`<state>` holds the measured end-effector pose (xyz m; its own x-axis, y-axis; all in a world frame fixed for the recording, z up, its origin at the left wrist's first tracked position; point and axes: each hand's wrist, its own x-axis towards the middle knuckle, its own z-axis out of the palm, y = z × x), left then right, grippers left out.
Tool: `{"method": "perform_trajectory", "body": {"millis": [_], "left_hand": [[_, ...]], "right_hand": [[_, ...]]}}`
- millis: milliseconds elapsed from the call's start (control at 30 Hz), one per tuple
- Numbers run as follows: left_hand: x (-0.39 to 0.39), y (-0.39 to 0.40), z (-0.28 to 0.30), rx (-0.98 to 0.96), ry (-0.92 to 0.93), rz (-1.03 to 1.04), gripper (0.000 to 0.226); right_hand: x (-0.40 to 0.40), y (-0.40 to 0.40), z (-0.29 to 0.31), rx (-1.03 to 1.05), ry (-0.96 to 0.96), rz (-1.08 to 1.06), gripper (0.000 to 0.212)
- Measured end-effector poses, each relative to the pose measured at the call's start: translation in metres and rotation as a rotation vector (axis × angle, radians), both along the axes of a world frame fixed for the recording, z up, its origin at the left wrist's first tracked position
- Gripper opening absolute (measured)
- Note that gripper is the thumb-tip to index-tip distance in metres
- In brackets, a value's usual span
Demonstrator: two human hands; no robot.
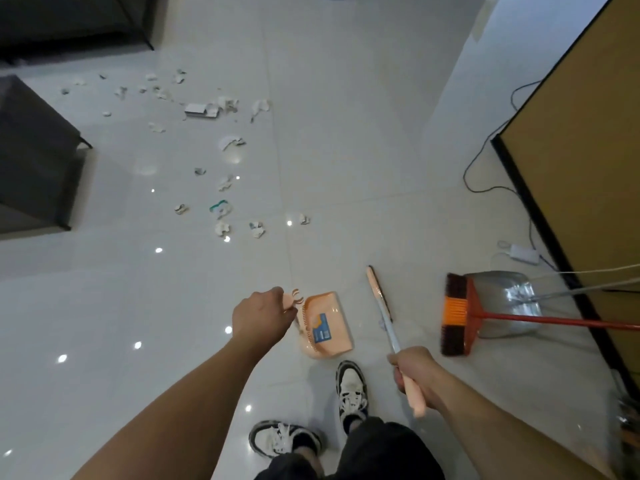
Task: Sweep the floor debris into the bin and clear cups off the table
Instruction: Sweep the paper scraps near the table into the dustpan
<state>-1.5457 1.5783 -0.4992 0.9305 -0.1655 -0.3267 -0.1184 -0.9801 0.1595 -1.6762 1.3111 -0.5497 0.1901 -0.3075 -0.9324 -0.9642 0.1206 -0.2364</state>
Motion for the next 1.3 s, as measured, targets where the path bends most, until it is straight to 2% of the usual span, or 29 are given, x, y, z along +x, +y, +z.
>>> {"method": "perform_trajectory", "body": {"millis": [233, 367, 400, 567, 700, 900, 1000, 1167, 1300], "left_hand": [[0.012, -0.008, -0.003, 0.019, 0.034, 0.029, 0.031], [0.014, -0.006, -0.003, 0.021, 0.029, 0.04, 0.03], [0.015, -0.005, -0.003, 0.017, 0.025, 0.043, 0.029], [0.014, 0.001, 0.004, 0.012, 0.026, 0.063, 0.031], [0.007, 0.006, 0.017, -0.015, 0.006, 0.129, 0.035], [0.016, 0.026, 0.044, -0.086, -0.02, 0.389, 0.031], [0.022, 0.04, 0.055, -0.08, -0.044, 0.448, 0.031], [0.037, 0.073, 0.069, -0.067, -0.125, 0.551, 0.033], [0.057, 0.108, 0.075, -0.064, -0.17, 0.636, 0.034]], "right_hand": [[-0.007, 0.006, 0.01, 0.139, -0.02, -0.102, 0.011], [-0.001, -0.015, 0.031, 0.443, -0.034, -0.332, 0.011], [0.001, -0.019, 0.038, 0.473, -0.043, -0.329, 0.014], [0.013, -0.007, 0.056, 0.342, -0.116, -0.047, 0.012], [0.029, 0.003, 0.046, 0.182, -0.17, 0.102, 0.016], [0.062, 0.014, 0.026, 0.152, -0.189, 0.163, 0.01], [0.081, 0.022, 0.026, 0.155, -0.197, 0.218, 0.009], [0.123, 0.035, 0.031, 0.235, -0.18, 0.182, 0.007], [0.159, 0.059, 0.043, 0.186, -0.2, 0.218, 0.007]]}}
